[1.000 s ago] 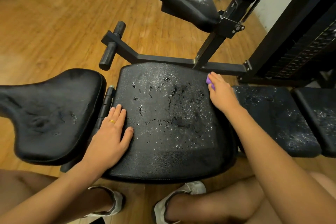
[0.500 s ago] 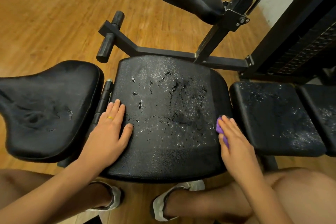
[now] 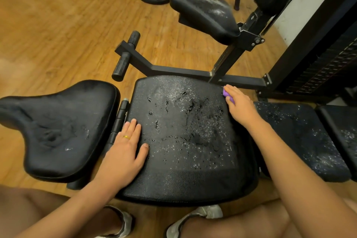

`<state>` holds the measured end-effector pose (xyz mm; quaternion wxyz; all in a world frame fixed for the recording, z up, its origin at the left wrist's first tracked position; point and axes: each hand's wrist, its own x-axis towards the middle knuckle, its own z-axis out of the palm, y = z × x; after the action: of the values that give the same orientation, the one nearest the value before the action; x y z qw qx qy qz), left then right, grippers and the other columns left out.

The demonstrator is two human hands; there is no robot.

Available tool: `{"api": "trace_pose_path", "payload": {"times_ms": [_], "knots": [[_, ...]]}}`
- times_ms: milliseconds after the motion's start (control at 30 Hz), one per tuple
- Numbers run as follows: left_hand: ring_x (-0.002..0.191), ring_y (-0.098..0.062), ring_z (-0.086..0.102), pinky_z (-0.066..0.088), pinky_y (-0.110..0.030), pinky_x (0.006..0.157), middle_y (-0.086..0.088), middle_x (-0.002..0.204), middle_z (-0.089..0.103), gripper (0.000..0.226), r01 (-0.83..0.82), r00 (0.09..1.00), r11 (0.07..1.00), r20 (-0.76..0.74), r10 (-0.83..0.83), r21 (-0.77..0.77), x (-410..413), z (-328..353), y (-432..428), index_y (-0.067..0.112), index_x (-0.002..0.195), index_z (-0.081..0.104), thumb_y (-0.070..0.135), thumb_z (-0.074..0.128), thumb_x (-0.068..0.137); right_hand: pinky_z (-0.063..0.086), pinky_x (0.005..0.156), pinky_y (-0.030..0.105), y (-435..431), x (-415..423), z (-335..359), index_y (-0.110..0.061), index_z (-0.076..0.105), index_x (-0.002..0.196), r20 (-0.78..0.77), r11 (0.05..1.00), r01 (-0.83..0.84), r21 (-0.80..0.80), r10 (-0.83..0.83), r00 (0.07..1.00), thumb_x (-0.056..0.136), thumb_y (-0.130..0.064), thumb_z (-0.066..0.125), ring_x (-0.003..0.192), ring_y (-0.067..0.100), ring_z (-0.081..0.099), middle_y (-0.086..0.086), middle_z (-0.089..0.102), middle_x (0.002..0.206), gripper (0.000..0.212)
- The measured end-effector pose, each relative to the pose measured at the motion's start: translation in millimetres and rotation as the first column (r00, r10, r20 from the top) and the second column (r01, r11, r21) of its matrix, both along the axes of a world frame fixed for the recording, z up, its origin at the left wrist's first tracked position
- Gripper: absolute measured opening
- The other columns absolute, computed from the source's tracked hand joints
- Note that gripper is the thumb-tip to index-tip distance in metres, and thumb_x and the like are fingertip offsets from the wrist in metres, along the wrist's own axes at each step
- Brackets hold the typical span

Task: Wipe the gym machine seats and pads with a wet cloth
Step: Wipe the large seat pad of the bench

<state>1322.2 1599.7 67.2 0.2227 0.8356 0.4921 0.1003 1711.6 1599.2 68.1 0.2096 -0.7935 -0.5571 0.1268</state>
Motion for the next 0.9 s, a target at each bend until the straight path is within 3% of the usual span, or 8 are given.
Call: {"api": "trace_pose_path", "payload": {"times_ms": [167, 267, 467, 600, 767, 900], "knots": [[0.151, -0.009, -0.004, 0.000, -0.024, 0.118, 0.003, 0.166, 0.005, 0.090, 0.001, 1.000, 1.000, 0.001, -0.001, 0.017, -2, -1, 1, 0.014, 0.158, 0.020, 0.066, 0.012, 0.084, 0.019, 0.113, 0.015, -11, 21, 12, -0.013, 0.051, 0.143, -0.043, 0.991, -0.135, 0.000, 0.135, 0.990, 0.099, -0.007, 0.052, 0.137, 0.006, 0.037, -0.001, 0.045, 0.149, 0.044], [0.152, -0.010, -0.002, 0.001, -0.024, 0.118, 0.003, 0.166, 0.006, 0.088, 0.000, 1.000, 0.999, -0.005, 0.000, 0.033, 0, -3, 2, 0.016, 0.158, 0.021, 0.064, 0.013, 0.085, 0.024, 0.117, 0.024, 2, 28, 16, -0.016, 0.052, 0.142, -0.004, 0.982, -0.187, -0.029, 0.187, 0.982, 0.100, -0.009, 0.053, 0.138, 0.009, 0.039, -0.004, 0.047, 0.148, 0.043], [0.150, -0.006, -0.005, 0.001, -0.025, 0.120, 0.003, 0.165, 0.005, 0.086, 0.001, 1.000, 0.999, -0.001, -0.001, 0.033, -1, -4, 1, 0.014, 0.157, 0.022, 0.063, 0.013, 0.086, 0.025, 0.118, 0.028, 75, -27, 27, -0.020, 0.050, 0.144, 0.003, 0.916, -0.396, -0.059, 0.397, 0.918, 0.101, -0.015, 0.052, 0.138, 0.009, 0.040, -0.007, 0.047, 0.148, 0.043], [0.151, -0.008, -0.006, -0.004, -0.024, 0.119, 0.000, 0.166, 0.004, 0.087, 0.025, 0.999, 0.998, -0.024, -0.024, 0.051, 2, -1, 4, 0.013, 0.157, 0.019, 0.062, 0.010, 0.086, 0.022, 0.115, 0.018, 78, -27, 31, -0.024, 0.048, 0.145, -0.026, 0.902, -0.428, -0.057, 0.427, 0.904, 0.100, -0.009, 0.053, 0.137, 0.001, 0.036, -0.013, 0.044, 0.149, 0.048], [0.152, -0.013, -0.004, -0.003, -0.027, 0.120, -0.002, 0.166, 0.003, 0.084, 0.028, 0.999, 0.998, -0.018, -0.028, 0.054, 0, -3, 2, 0.013, 0.158, 0.017, 0.060, 0.010, 0.088, 0.025, 0.120, 0.032, 42, 21, 34, -0.024, 0.051, 0.142, -0.028, 0.908, -0.409, -0.094, 0.408, 0.913, 0.098, -0.007, 0.055, 0.138, 0.002, 0.038, -0.014, 0.047, 0.146, 0.047], [0.153, -0.014, -0.002, -0.002, -0.027, 0.120, -0.002, 0.166, 0.005, 0.083, 0.016, 1.000, 0.998, -0.007, -0.016, 0.055, -1, -7, 2, 0.013, 0.157, 0.020, 0.059, 0.012, 0.089, 0.024, 0.117, 0.025, 43, 23, 33, -0.021, 0.052, 0.141, -0.038, 0.916, -0.388, -0.105, 0.387, 0.922, 0.098, -0.008, 0.055, 0.138, 0.008, 0.041, -0.011, 0.050, 0.144, 0.045]]}}
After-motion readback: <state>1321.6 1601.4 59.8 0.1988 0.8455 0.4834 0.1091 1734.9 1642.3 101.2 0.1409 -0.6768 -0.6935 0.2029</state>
